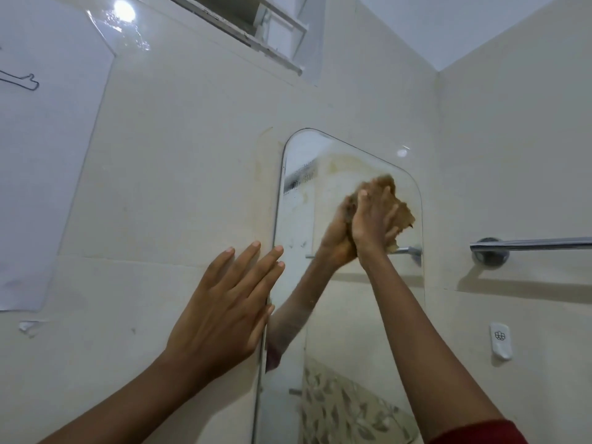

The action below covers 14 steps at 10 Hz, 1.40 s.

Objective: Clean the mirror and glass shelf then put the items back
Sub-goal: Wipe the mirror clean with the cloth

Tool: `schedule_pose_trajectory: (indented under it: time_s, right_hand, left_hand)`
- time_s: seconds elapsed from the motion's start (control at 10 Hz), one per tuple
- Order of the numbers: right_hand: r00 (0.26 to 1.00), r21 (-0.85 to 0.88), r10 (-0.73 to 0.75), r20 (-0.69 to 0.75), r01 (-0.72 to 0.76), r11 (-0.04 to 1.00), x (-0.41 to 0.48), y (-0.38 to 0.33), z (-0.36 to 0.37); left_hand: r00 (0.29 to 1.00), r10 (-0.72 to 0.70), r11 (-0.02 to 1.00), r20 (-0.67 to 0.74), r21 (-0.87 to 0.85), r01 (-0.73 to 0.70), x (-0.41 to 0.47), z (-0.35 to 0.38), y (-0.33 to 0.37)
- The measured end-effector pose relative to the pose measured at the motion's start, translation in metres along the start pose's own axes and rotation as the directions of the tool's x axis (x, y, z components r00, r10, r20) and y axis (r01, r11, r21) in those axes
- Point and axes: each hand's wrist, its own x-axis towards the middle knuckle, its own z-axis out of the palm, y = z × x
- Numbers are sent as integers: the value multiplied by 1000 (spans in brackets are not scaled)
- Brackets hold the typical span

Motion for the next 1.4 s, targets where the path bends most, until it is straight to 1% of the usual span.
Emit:
schedule_pose_trajectory:
  time_s: [0.1,0.2,0.3,0.4,0.5,0.6,0.7,0.8,0.9,1.0,1.1,1.3,1.4]
  right_hand:
    - [981,-34,-184,67,187,982,-20,-32,16]
    - [915,-34,-364,175,375,926,-49,-46,22]
    - [844,19,-482,236,492,870,-85,-40,20]
    - [764,56,-551,335,568,821,-131,-22,12]
    - [716,123,-536,447,544,830,-174,16,5]
    - [893,-49,-298,337,333,942,-205,61,3]
    - [940,22,-310,140,310,950,-210,102,6]
    - [962,-225,-257,89,271,936,-195,118,-6]
    - [995,-152,-27,-92,13,988,-157,120,-16]
    - [975,-41,194,-107,-199,979,-93,119,-30]
    - [967,-22,233,-101,-237,971,-25,101,-37]
    - [987,26,115,-116,-113,993,59,42,-33]
    - [995,51,42,-90,-37,998,73,14,-27]
  left_hand:
    - [1000,-12,1000,-23,-22,11,0,0,-1]
    - [996,-27,997,-84,-74,20,-1,-4,-1]
    - [990,-42,990,-135,-142,23,-1,-5,0]
    - [987,-56,984,-150,-175,29,-1,-5,0]
    - [988,-57,986,-142,-162,34,-1,-5,0]
    - [995,-35,998,-97,-54,30,1,-4,0]
    - [1000,-12,999,-29,47,14,1,2,0]
    - [1000,-7,995,23,102,5,1,5,0]
    - [999,-11,993,37,117,7,0,5,0]
    - [1000,-14,996,24,93,12,1,4,1]
    - [1000,-13,997,21,78,11,2,4,2]
    - [999,-19,997,26,69,17,3,5,2]
    - [999,-27,998,27,61,26,3,5,2]
